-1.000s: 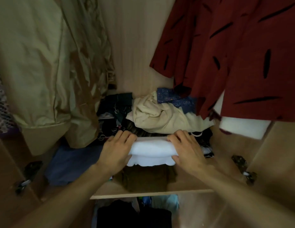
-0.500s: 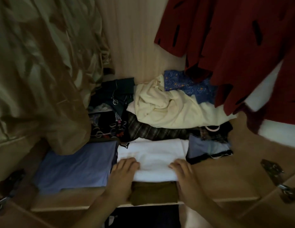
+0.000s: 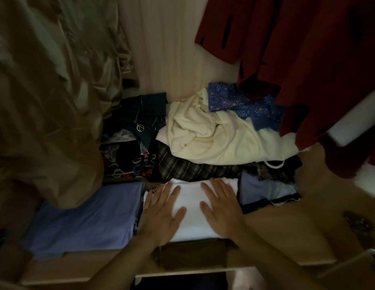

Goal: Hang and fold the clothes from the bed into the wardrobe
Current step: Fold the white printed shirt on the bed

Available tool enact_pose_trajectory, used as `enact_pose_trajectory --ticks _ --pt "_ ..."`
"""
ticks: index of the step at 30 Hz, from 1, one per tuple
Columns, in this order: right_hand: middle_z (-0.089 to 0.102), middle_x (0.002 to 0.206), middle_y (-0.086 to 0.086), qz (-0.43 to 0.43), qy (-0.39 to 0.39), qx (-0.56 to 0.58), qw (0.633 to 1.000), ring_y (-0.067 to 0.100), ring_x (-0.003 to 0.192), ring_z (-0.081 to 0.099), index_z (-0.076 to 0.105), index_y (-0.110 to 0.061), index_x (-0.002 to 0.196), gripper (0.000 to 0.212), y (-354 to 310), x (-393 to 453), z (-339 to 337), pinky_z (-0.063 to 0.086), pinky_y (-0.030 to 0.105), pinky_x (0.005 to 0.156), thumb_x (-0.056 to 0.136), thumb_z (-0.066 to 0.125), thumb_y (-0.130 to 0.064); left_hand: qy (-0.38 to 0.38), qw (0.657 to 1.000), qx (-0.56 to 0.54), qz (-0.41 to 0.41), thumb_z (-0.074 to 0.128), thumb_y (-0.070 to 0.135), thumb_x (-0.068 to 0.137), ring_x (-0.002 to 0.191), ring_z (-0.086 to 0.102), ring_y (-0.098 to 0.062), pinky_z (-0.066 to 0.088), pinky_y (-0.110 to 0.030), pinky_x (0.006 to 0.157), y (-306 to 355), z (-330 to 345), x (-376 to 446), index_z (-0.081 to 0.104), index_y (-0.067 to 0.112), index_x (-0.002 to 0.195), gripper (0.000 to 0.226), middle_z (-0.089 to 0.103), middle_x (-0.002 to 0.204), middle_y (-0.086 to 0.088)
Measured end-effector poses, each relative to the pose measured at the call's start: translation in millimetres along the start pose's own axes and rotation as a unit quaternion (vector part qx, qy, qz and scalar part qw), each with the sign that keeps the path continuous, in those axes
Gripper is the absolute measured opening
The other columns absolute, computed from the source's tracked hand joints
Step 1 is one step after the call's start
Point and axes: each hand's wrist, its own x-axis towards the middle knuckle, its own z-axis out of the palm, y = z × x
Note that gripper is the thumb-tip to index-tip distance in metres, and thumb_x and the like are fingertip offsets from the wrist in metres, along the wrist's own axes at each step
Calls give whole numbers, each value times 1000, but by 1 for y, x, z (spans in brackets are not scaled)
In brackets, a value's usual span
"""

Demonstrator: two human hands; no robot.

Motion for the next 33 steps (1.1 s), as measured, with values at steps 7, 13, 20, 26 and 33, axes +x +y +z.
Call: enact_pose_trajectory --ticks 7,13,20,26,33 --pt "15 163 5 20 -31 -15 999 23 151 11 22 -25 155 64 2 5 4 -1 35 123 99 26 -56 -21 1000 -5 4 16 68 95 151 -13 -11 -9 -38 122 -3 -6 10 -7 37 155 71 -13 164 12" --pt "3 165 5 11 -62 15 998 19 152 0 14 -23 157 62 -7 5 -19 -8 27 119 103 32 -48 -19 998 54 26 17 61 99 151 -12 -18 -8 -44 122 8 -30 3 -4 30 157 69 -11 165 4" --pt "21 161 8 27 -21 -25 999 23 149 16 29 -16 152 59 -27 -20 -52 12 34 122 102 36 -46 -19 997 -15 70 27 55 102 152 -2 -17 0 -38 123 20 -58 -17 16 25 157 64 0 166 2" --pt "37 147 10 28 15 -76 997 29 138 33 39 -18 147 56 -38 -52 -101 31 40 113 100 38 -48 45 989 -81 114 36 54 100 137 35 -21 18 -33 117 33 -85 -28 41 26 147 55 45 150 1" --pt "37 149 3 44 64 -90 993 25 133 37 35 -24 149 60 -55 -99 -163 42 47 102 96 39 -51 81 988 -79 106 37 54 99 122 46 -25 35 -38 97 67 -123 -63 50 27 136 48 54 135 0"
